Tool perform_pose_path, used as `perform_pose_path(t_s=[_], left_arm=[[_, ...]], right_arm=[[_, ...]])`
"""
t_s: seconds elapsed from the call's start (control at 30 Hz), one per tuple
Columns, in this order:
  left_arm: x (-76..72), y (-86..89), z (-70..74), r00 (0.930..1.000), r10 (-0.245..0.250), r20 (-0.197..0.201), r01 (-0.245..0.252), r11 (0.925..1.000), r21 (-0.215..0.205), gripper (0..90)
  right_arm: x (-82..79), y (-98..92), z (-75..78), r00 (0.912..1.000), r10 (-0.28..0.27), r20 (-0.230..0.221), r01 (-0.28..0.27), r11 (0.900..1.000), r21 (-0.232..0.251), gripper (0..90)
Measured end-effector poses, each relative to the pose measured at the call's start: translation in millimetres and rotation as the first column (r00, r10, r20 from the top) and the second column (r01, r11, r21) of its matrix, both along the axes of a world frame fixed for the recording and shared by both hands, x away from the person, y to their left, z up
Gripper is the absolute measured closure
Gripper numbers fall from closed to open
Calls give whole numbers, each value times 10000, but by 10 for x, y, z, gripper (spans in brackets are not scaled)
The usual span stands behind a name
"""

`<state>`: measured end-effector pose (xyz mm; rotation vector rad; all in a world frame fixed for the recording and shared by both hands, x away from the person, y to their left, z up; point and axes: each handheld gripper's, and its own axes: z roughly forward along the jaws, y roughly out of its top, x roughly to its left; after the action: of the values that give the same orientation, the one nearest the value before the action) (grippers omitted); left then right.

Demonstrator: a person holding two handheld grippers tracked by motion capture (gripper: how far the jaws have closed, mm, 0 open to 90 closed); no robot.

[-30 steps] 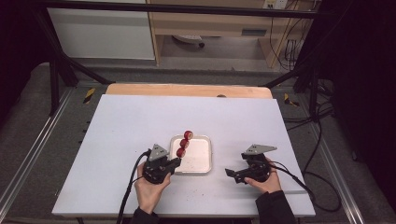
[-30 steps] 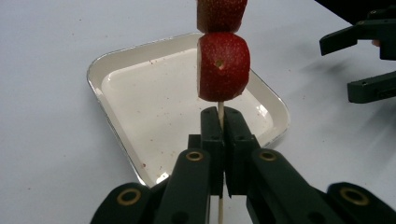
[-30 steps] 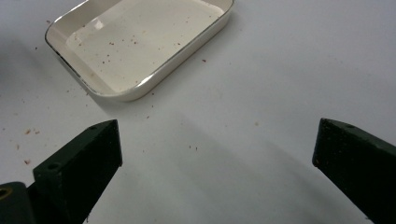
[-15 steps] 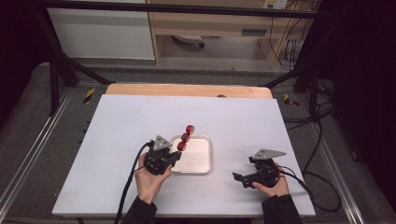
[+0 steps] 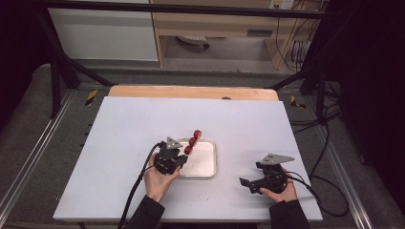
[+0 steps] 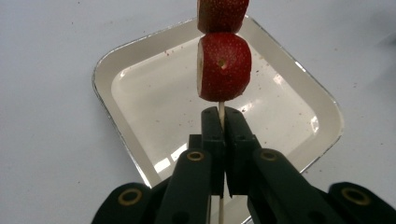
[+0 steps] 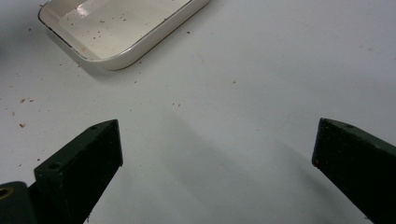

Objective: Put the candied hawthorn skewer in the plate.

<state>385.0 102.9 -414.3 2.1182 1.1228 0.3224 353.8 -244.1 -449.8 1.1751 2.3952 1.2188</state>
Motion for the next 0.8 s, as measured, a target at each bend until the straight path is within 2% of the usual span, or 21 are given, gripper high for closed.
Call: perform_pose_path(t_s=[0.23,0.4,0.57,0.63,0.8], left_arm=[[36,-66,-81,9993,98,-355,-79,9984,554,880],[48,-101,-125,9985,69,-550,-11,9946,1043,880],[53,-116,-148,9968,176,-775,-78,9922,1248,880],[56,-125,-160,9967,213,-780,-100,9897,1427,880],[58,-150,-176,9968,269,-756,-150,9880,1536,880]], right_arm=[[-1,-14,-5,10000,-15,42,15,10000,-16,24],[-2,-9,-7,10000,-39,-28,39,10000,9,24],[2,-5,-17,10000,-31,1,31,10000,-79,25],[1,-5,-16,10000,-27,-14,27,10000,-77,26],[1,-3,-18,10000,-45,-26,45,9999,-94,25]])
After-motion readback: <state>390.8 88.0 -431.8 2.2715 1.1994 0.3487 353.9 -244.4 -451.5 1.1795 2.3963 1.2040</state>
